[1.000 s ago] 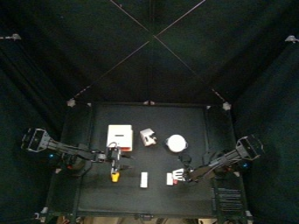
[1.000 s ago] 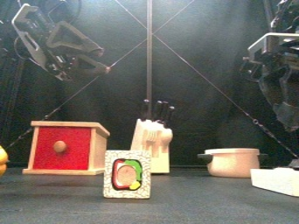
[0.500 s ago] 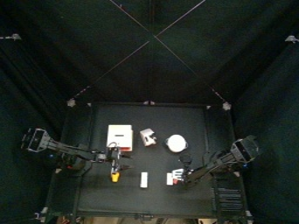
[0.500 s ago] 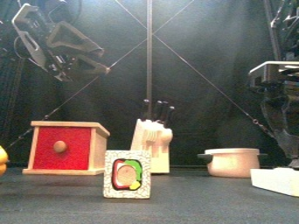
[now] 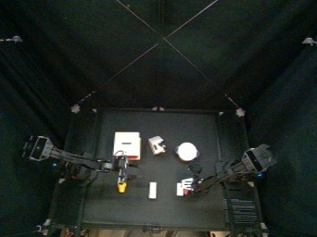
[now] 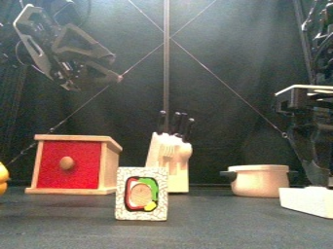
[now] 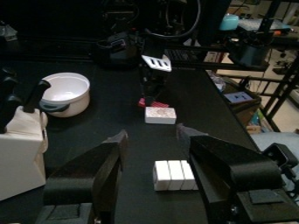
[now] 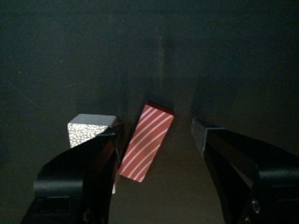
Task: Grab salmon
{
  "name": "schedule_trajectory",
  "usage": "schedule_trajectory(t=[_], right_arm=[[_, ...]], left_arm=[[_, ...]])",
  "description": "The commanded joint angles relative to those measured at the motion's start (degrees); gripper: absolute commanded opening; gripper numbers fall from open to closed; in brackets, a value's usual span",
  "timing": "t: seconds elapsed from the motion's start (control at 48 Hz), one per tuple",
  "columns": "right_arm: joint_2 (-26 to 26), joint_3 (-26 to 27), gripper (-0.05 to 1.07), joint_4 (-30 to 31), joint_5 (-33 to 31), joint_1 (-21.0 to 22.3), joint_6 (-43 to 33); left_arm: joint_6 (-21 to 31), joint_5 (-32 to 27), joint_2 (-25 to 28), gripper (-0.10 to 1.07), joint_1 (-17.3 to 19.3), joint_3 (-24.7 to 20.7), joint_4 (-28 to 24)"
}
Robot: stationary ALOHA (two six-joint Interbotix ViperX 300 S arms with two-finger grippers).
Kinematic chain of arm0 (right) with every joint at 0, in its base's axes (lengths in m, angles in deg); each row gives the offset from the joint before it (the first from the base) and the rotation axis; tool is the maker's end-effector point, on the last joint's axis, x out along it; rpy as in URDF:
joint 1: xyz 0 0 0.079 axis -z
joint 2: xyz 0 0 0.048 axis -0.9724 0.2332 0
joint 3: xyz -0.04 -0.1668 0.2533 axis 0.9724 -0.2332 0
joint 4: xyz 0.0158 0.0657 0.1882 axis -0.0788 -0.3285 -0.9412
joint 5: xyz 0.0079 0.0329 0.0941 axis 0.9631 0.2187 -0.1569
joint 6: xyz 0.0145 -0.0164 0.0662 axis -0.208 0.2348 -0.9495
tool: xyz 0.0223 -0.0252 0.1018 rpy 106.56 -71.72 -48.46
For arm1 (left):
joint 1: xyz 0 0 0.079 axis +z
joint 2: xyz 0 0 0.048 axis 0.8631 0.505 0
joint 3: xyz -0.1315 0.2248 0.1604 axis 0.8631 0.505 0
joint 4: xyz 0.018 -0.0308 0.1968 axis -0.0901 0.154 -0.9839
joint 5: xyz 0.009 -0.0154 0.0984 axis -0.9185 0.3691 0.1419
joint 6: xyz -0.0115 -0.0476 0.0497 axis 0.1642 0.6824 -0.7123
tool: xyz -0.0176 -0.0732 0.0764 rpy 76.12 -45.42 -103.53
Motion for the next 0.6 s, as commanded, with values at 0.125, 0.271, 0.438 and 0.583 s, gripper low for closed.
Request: schedule_trajectory(t=[0.125,0.271,0.438,0.583], right_arm=[[0.35,0.35,0.94,-0.26,0.00,0.44,0.35],[0.88,0.62,0.93,-1.41,0.35,0.35,0.35],[1.76,0.88,0.90,-2.46,0.44,0.00,0.35],[2.20,0.88,0.83,-2.72,0.53,0.00,0.35]], left_arm=[[-0.09,0.26,0.00,0.86,-0.09,-0.53,0.09],[-0.09,0.26,0.00,0.86,-0.09,-0.44,0.09],[0.00,0.26,0.00,0.86,-0.09,-0.53,0.09],[-0.09,0.26,0.00,0.86,-0.09,-0.53,0.09]])
